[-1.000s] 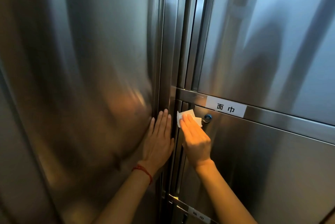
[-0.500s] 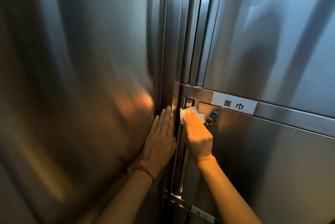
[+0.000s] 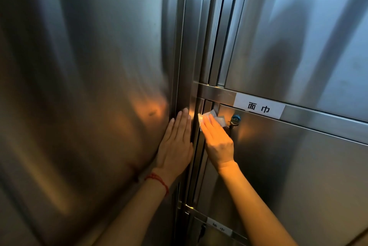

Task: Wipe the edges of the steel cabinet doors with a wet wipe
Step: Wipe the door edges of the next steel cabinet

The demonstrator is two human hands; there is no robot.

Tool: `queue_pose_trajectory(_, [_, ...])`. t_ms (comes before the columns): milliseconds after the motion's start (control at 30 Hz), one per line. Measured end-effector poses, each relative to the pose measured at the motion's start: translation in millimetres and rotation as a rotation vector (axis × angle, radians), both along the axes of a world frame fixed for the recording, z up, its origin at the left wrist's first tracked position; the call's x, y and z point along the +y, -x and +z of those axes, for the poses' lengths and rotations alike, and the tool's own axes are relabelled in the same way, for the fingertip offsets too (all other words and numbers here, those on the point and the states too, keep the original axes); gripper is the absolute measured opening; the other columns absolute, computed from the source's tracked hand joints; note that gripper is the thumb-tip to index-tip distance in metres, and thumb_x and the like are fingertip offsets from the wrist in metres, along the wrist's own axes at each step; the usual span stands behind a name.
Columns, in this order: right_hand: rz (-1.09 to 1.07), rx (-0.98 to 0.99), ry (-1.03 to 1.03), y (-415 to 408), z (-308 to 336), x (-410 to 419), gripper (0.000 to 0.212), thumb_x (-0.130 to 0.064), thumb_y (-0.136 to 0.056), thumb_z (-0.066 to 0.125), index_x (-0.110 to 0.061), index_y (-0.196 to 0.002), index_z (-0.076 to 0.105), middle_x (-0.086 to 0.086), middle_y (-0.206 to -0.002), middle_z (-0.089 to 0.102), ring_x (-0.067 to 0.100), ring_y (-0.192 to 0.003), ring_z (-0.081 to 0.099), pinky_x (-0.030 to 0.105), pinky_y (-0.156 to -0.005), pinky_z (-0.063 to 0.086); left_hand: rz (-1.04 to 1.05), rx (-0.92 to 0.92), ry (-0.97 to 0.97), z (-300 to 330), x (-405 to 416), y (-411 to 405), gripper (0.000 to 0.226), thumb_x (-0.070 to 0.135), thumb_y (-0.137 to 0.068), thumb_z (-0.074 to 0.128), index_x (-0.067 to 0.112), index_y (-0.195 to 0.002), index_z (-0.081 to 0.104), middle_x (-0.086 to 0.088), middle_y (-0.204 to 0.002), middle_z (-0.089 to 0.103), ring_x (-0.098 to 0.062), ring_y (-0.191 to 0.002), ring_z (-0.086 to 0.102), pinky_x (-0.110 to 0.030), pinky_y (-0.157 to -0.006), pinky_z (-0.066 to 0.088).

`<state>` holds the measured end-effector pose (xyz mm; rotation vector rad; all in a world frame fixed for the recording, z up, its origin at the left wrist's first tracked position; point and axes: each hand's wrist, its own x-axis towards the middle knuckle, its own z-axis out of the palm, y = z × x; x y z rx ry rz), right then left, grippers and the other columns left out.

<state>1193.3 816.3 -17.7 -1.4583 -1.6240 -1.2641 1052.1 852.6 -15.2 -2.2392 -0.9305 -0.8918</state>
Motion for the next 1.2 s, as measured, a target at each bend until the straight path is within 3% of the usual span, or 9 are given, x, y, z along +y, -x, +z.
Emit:
queue_pose_trajectory(233, [0.013,0.005,-0.017,2,3,3,0.026,-0.001,-0.078,0.059,0.005,-0.101,0.07,0.021,-0.105,0.067,0.031,-0.099,0.065,0.039,-0.079,0.056,0.001,-0.008,0.005,-2,1,-1,0.068,0.032,-0.083,0.052,-0.001,-0.139,0.034,-0.021,-0.147,0.027,-0.03,-0.136,0.03,-0.042,-0.11,0.025])
queue_pose_trajectory(467, [-0.026,0.091,0.022,6,-3,8,0.041,0.002,-0.065,0.082,0.005,-0.104,0.068,0.021,-0.108,0.066,0.031,-0.101,0.064,0.039,-0.077,0.057,0.005,0.001,0.002,-3,2,-1,0.068,0.035,-0.086,0.049,0.0,-0.141,0.029,-0.02,-0.149,0.023,-0.03,-0.138,0.026,-0.041,-0.111,0.023])
queue_pose_trajectory(933, [-0.008,0.179,0.03,8,-9,9,0.046,0.007,-0.063,0.081,0.007,-0.106,0.066,0.024,-0.11,0.065,0.034,-0.101,0.063,0.042,-0.078,0.056,0.042,0.012,-0.017,-1,-2,0,0.073,0.039,-0.083,0.058,0.003,-0.14,0.03,-0.018,-0.147,0.025,-0.028,-0.137,0.03,-0.038,-0.111,0.024])
queue_pose_trajectory(1200, [-0.05,0.219,-0.005,13,-28,17,0.046,0.004,-0.064,0.081,0.007,-0.108,0.066,0.023,-0.112,0.064,0.034,-0.104,0.062,0.041,-0.082,0.054,0.025,0.007,-0.002,-4,0,1,0.073,0.035,-0.083,0.055,0.005,-0.142,0.023,-0.018,-0.148,0.015,-0.028,-0.138,0.023,-0.038,-0.112,0.021])
